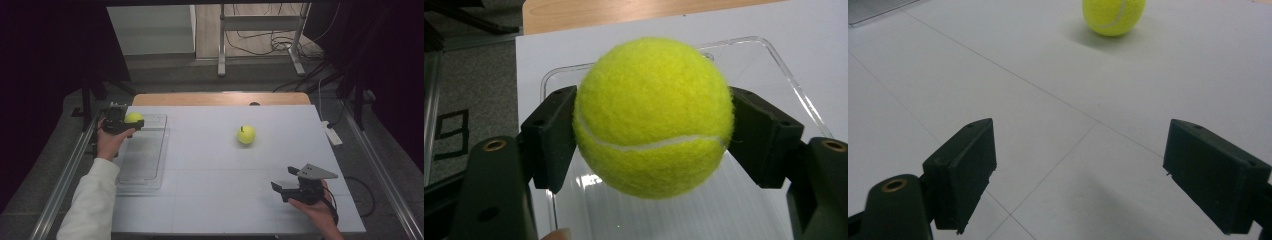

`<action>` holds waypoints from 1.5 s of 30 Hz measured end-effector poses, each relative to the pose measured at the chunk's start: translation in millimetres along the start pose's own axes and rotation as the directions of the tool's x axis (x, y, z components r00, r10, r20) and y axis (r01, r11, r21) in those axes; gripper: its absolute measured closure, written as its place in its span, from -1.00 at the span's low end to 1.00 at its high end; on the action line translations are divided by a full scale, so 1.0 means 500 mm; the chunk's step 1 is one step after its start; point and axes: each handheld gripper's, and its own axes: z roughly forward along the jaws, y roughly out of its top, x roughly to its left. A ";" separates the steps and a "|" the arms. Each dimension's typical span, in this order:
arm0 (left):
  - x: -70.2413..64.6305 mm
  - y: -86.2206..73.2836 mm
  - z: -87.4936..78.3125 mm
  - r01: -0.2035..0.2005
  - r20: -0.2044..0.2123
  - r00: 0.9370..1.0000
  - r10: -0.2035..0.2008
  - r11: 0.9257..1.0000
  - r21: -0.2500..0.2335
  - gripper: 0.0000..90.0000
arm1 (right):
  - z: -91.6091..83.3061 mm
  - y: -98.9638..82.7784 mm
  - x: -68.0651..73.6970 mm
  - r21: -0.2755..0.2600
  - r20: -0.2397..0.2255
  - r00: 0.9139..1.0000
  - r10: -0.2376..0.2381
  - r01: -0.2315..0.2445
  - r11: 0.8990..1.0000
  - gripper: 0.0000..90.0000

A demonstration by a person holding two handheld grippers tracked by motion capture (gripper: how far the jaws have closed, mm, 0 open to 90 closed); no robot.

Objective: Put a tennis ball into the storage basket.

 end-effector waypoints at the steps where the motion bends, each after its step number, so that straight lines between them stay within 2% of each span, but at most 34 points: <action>1: 0.000 0.000 0.002 0.000 0.000 1.000 0.000 1.000 0.004 -0.40 | 0.000 0.000 0.000 0.000 0.000 1.000 0.000 0.000 1.000 -0.68; 12: 0.002 -0.003 0.011 -0.010 -0.012 1.000 0.011 1.000 0.028 -0.40 | 0.000 0.000 0.000 0.001 0.000 1.000 0.000 0.000 1.000 -0.68; 17: 0.001 -0.005 0.015 -0.007 -0.004 1.000 0.007 0.999 0.036 -0.40 | 0.000 0.000 0.000 0.002 0.001 1.000 0.000 0.000 1.000 -0.69; 23: -0.003 -0.006 0.020 -0.028 -0.010 1.000 0.029 0.998 0.052 -0.40 | 0.000 0.000 0.000 0.001 0.001 1.000 0.000 0.000 1.000 -0.68; 29: -0.004 -0.009 0.027 -0.028 -0.009 1.000 0.028 0.997 0.071 -0.40 | 0.000 0.000 0.001 0.002 0.000 1.000 -0.002 0.002 1.000 -0.69; 34: -0.007 -0.010 0.030 -0.043 -0.012 0.999 0.044 0.996 0.084 -0.40 | 0.000 0.000 0.000 0.003 0.000 1.000 -0.002 0.002 1.000 -0.69; 45: -0.013 -0.013 0.041 -0.073 -0.019 0.997 0.076 0.990 0.118 -0.40 | 0.001 -0.001 0.000 0.005 0.001 1.000 -0.002 0.002 1.000 -0.69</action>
